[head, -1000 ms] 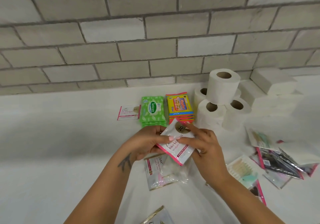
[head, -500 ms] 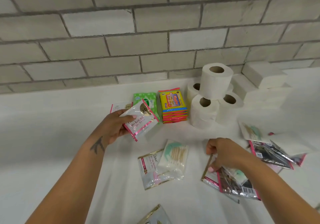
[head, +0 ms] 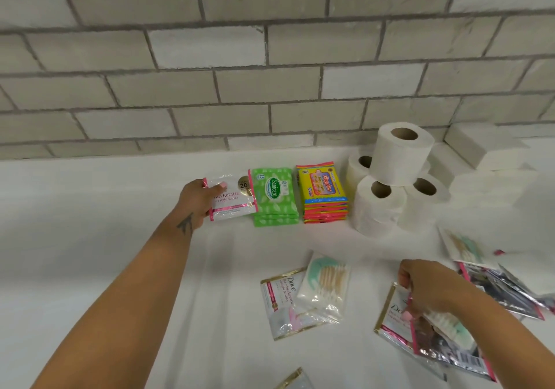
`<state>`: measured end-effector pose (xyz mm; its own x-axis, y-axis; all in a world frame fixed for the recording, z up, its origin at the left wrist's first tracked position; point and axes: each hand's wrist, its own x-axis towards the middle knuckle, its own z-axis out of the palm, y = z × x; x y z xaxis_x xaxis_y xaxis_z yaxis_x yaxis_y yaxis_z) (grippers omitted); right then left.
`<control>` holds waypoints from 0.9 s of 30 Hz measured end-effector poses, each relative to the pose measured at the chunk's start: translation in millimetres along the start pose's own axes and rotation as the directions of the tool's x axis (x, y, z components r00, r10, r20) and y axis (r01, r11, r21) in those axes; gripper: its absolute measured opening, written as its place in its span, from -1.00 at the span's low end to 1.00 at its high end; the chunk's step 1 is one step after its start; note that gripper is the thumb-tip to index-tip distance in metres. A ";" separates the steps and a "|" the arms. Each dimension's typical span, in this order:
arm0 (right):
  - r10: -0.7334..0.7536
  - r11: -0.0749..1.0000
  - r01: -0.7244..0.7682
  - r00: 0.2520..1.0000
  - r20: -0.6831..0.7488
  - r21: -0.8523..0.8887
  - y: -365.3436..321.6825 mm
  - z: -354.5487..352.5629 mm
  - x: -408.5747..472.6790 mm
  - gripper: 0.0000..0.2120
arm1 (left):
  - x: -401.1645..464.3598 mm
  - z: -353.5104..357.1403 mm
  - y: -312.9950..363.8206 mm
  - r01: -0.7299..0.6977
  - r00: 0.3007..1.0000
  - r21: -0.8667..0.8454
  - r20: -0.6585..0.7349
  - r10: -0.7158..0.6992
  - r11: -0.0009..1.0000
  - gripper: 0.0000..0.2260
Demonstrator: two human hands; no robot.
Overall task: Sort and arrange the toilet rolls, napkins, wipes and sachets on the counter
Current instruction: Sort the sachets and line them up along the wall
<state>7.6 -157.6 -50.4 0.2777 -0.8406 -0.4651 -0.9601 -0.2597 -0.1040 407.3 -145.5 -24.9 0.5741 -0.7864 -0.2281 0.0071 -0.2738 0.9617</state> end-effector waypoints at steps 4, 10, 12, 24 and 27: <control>0.004 1.000 -0.004 0.999 0.037 -0.012 0.7 -2.3 8.1 -0.65 | 17.6 -1.4 -4.8 0.015 1.000 0.020 -0.019 -0.015 1.000 -0.85; 0.007 1.000 -0.007 0.999 0.034 0.006 -2.6 -13.1 19.7 -0.72 | 41.1 -5.3 -14.1 0.076 0.997 -0.020 -0.024 -0.076 0.997 -0.79; -0.014 1.000 0.014 1.000 0.028 0.004 -7.2 -15.9 21.6 -0.74 | 49.5 -9.7 -17.7 0.097 0.995 -0.034 -0.032 -0.098 0.995 -0.80; -0.116 0.993 0.117 0.993 -0.032 0.034 -37.0 -21.8 33.0 -0.70 | 70.2 -14.2 -33.7 0.087 0.996 0.014 -0.035 -0.087 0.996 -0.91; -0.149 0.986 0.154 0.987 -0.068 0.069 -38.9 -21.3 33.8 -0.69 | 72.7 -13.3 -31.4 0.116 0.992 0.045 -0.046 -0.114 0.992 -0.94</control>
<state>55.1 -186.1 -43.4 0.4192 -0.8227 -0.3839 -0.9061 -0.3524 -0.2341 459.7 -186.7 -69.7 0.6064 -0.7237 -0.3294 0.0367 -0.3884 0.9208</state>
